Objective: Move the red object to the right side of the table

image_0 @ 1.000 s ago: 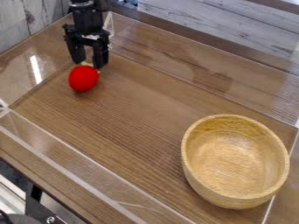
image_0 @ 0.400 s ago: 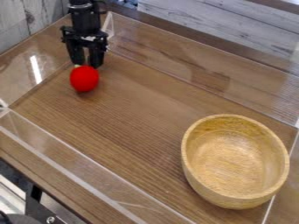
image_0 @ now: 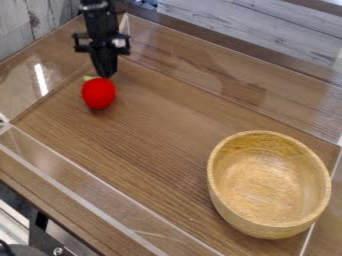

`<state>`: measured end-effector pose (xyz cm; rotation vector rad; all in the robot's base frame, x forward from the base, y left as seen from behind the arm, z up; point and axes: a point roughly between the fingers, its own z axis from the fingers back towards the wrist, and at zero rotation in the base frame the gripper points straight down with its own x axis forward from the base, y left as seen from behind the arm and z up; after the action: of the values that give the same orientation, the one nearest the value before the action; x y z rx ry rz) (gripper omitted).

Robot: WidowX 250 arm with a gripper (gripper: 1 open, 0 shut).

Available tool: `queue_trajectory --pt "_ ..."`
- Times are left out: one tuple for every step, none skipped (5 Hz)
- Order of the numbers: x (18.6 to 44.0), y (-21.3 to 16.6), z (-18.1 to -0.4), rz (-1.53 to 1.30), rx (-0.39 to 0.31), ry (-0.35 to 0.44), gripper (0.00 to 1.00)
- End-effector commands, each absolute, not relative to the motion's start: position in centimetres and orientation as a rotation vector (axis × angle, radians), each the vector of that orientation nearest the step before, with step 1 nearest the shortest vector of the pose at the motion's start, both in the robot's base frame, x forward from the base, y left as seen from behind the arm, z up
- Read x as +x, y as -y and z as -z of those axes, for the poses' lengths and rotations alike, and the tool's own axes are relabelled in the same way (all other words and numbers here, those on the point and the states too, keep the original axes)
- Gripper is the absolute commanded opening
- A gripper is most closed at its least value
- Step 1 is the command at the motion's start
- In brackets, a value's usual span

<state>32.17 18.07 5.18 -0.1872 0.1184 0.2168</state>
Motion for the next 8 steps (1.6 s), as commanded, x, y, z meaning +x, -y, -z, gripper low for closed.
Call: queue_trajectory --pt "33.0 -16.4 -10.6 -0.222 -0.185 -0.007 0.00" --pt "31.8 -16.3 -9.1 -0.209 -0.181 -0.023 1.00" --pt "30.9 -16.2 -7.6 -0.198 -0.179 -0.037 1.00" --pt "31.7 -16.7 -6.9 -0.223 -0.181 -0.035 0.00" --pt "32.4 -17.4 -6.0 -0.252 -0.181 -0.036 0.00" --pt "33.2 -14.8 -6.7 -0.160 -0.204 -0.027 0.00" --pt "34.0 -12.2 -7.9 -0.065 -0.231 -0.011 0.00" --pt "32.9 -11.7 -8.8 -0.053 -0.233 -0.023 0.00"
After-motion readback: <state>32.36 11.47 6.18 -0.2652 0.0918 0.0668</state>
